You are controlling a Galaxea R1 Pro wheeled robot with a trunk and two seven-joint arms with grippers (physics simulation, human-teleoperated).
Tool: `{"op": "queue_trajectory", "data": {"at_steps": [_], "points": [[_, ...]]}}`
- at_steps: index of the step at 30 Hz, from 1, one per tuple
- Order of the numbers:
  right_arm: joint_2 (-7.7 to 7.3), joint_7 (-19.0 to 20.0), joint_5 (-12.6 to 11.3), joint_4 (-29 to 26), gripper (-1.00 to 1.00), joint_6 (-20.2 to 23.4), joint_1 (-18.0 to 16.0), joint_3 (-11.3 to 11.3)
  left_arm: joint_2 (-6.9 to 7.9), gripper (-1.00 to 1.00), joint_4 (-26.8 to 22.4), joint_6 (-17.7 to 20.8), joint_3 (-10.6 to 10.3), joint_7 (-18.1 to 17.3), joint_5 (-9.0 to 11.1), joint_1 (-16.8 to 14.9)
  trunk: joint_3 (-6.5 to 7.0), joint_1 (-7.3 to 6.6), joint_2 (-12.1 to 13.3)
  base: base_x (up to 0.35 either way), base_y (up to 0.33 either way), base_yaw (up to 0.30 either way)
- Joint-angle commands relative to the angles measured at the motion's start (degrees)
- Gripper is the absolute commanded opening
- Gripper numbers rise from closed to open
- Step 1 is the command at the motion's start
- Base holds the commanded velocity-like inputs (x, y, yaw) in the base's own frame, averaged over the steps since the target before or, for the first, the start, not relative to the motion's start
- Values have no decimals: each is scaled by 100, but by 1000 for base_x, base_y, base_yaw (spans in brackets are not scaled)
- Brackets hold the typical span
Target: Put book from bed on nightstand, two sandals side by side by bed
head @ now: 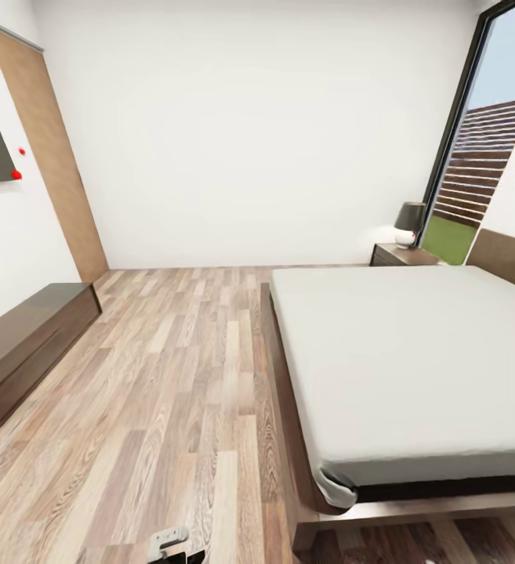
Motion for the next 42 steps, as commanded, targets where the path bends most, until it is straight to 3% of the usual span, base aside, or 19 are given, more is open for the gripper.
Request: {"op": "queue_trajectory", "data": {"at_steps": [1, 42], "points": [[-1, 22, -57, 11, 100, -21, -7, 48, 2, 100, 6, -27, -49, -18, 44, -3, -5, 0, -3, 0, 0, -295], [-1, 13, -57, 9, 100, -21, -10, 48, -78, 100, 6, -34, -52, -15, 43, 6, -4, 0, -3, 0, -40, -300]]}}
